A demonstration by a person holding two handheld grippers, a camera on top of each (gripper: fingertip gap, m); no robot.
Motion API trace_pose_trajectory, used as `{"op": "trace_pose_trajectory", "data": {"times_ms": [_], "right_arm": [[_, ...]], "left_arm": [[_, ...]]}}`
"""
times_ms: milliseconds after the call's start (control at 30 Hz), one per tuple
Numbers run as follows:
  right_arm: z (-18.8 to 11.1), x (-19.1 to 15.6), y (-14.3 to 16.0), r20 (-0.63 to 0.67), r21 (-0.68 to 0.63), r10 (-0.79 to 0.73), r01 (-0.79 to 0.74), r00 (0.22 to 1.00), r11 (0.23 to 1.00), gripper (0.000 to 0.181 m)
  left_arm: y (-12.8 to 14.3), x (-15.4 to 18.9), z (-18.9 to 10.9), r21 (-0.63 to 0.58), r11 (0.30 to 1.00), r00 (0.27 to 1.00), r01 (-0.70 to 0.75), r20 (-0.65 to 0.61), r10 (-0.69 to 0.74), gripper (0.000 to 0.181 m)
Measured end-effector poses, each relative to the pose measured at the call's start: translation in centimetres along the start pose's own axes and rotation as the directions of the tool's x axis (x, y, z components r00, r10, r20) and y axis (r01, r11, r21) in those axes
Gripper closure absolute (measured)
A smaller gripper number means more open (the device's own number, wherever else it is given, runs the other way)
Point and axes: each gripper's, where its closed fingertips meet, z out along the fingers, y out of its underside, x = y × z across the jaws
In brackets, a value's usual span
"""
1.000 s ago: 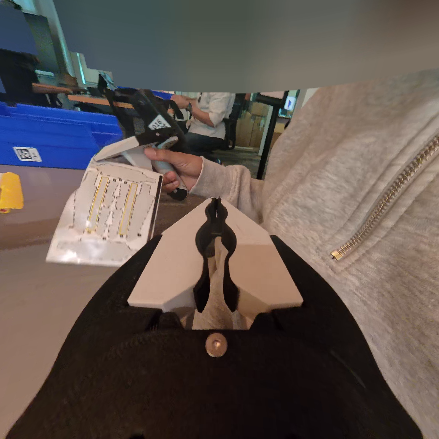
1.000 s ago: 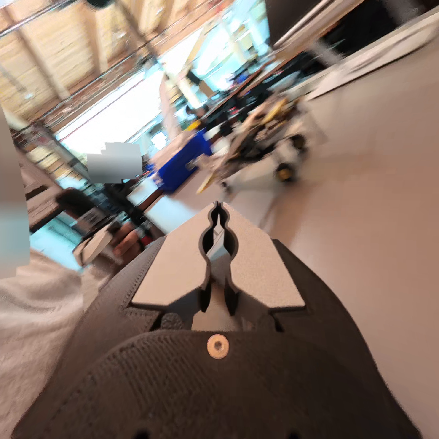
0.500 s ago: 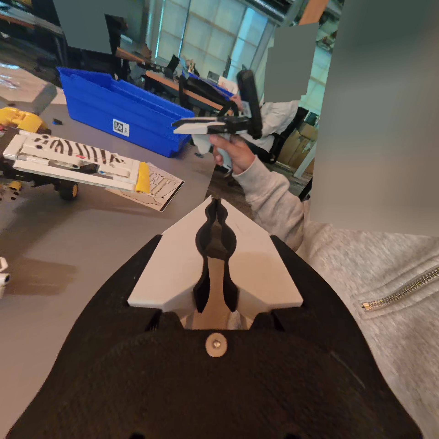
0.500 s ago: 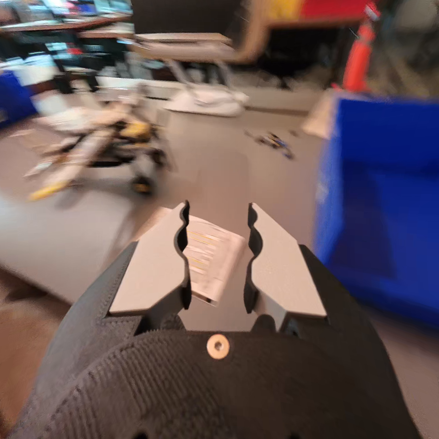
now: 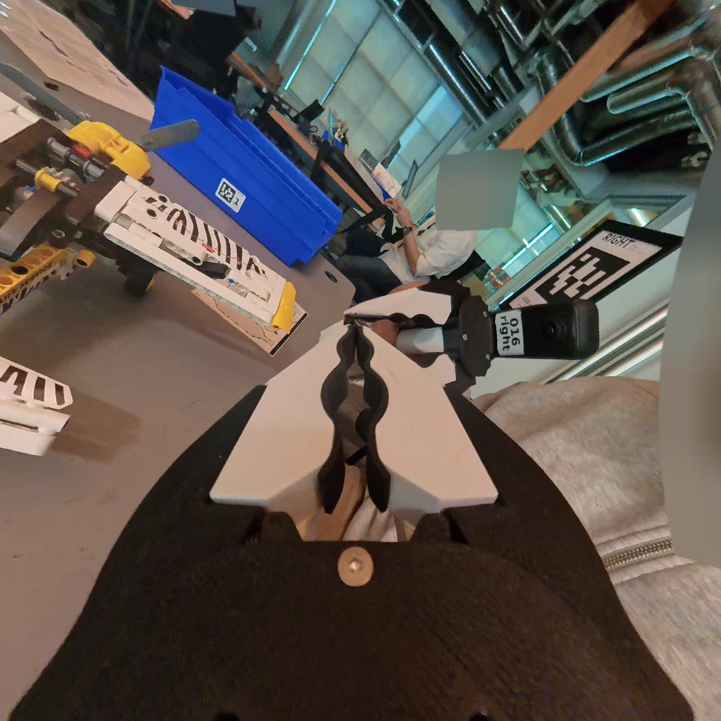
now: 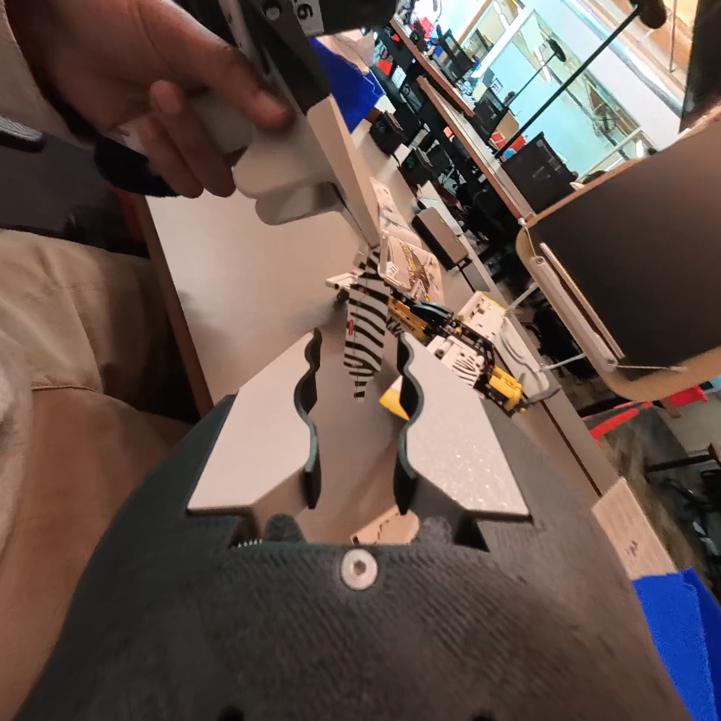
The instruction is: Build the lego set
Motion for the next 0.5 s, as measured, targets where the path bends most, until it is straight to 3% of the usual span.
{"op": "trace_pose_trajectory", "data": {"times_ms": [100, 300, 500], "right_arm": [[-0.1, 0.3, -1.2, 0.056, 0.052, 0.066, -0.069, 0.996, 0.996, 0.149], [-0.9, -0.3, -3.1, 0.337, 0.086, 0.25, -0.295, 0.907, 0.952, 0.164], [-0.6, -1.6, -2.8, 0.433, 0.026, 0.223, -0.259, 0.874, 0.965, 0.175]], "left_arm": [[0.2, 0.1, -0.4, -0.014, 1.0, 1.0, -0.021, 0.001, 0.021, 0.181], [1.9, 1.2, -1.0, -0.122, 0.989, 0.994, -0.079, -0.079, 0.07, 0.181], [3.6, 1.4, -0.8, -0.218, 0.961, 0.984, -0.173, -0.083, 0.158, 0.181]]}}
